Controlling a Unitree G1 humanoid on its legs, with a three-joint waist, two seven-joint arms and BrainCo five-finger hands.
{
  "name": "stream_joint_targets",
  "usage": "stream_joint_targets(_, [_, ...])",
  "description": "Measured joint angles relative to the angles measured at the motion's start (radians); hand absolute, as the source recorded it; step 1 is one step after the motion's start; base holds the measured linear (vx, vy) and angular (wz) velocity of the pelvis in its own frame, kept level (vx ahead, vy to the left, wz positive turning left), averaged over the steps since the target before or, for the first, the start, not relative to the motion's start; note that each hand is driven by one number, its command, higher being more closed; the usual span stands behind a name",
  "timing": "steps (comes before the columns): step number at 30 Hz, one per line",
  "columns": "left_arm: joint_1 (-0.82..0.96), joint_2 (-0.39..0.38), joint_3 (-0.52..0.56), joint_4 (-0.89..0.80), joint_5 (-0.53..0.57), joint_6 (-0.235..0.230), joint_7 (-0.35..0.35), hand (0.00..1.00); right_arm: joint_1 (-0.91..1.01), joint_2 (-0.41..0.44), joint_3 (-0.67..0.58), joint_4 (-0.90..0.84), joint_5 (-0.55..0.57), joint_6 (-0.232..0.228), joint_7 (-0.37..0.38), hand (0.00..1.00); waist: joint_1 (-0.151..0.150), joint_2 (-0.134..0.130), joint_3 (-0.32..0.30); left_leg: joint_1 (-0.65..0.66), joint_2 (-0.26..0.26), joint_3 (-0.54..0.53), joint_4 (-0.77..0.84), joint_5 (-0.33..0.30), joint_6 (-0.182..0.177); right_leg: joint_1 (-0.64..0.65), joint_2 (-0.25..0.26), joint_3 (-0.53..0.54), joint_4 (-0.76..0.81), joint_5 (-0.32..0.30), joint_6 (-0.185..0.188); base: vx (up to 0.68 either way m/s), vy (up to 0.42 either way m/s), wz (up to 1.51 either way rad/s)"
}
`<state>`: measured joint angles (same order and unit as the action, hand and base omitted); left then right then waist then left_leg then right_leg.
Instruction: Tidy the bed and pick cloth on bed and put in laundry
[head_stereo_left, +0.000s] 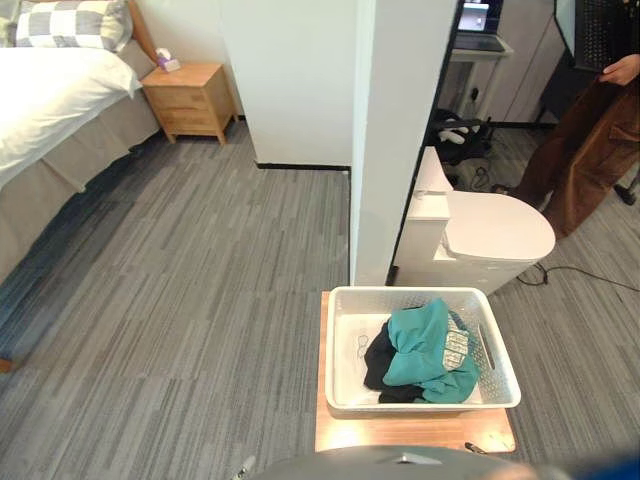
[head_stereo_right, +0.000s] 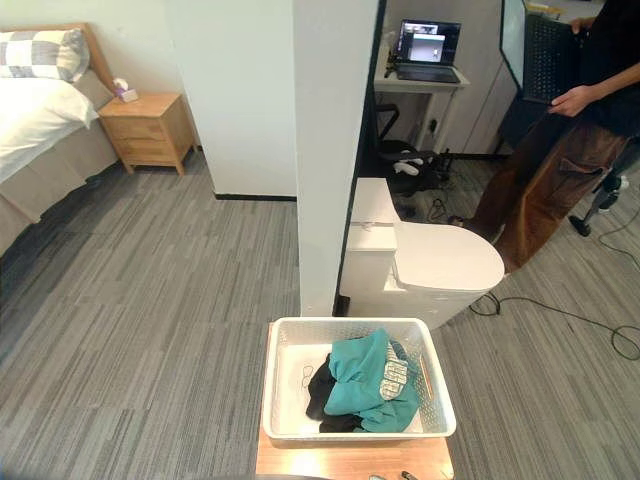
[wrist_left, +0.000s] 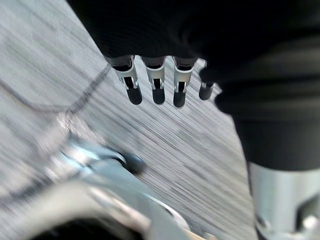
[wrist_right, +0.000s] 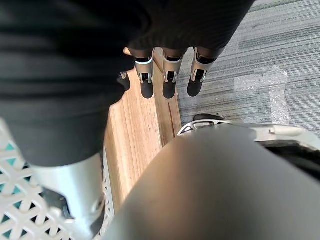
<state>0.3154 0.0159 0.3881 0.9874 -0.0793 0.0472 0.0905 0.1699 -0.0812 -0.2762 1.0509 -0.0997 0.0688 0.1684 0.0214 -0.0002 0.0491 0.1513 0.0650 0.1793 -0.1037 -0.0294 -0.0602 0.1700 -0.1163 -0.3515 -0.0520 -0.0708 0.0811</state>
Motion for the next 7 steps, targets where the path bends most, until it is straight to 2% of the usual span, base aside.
stream_joint_targets(3, [-0.018, 0.016, -0.051, 0.025, 0.080, 0.021, 0.001, 0.00, -0.005, -0.004, -0.012, 0.009, 0.004, 0.001, 0.007, 0.00, -0.003, 0.003, 0.001, -0.001, 0.000, 0.000, 0.000, 0.000, 0.000, 0.000, 0.001, 0.000, -0.002, 0.000, 0.000, 0.00, 0.000, 0.00])
stream_joint_targets(7, [-0.044, 0.035, -0.118, 0.039, 0.122, 0.028, 0.024, 0.00, -0.010, -0.011, -0.012, 0.029, 0.037, 0.002, 0.012, 0.00, -0.006, 0.003, 0.000, -0.010, 0.000, -0.001, 0.000, 0.000, 0.000, -0.007, 0.001, -0.003, -0.005, 0.001, 0.000, 0.00, 0.000, 0.00])
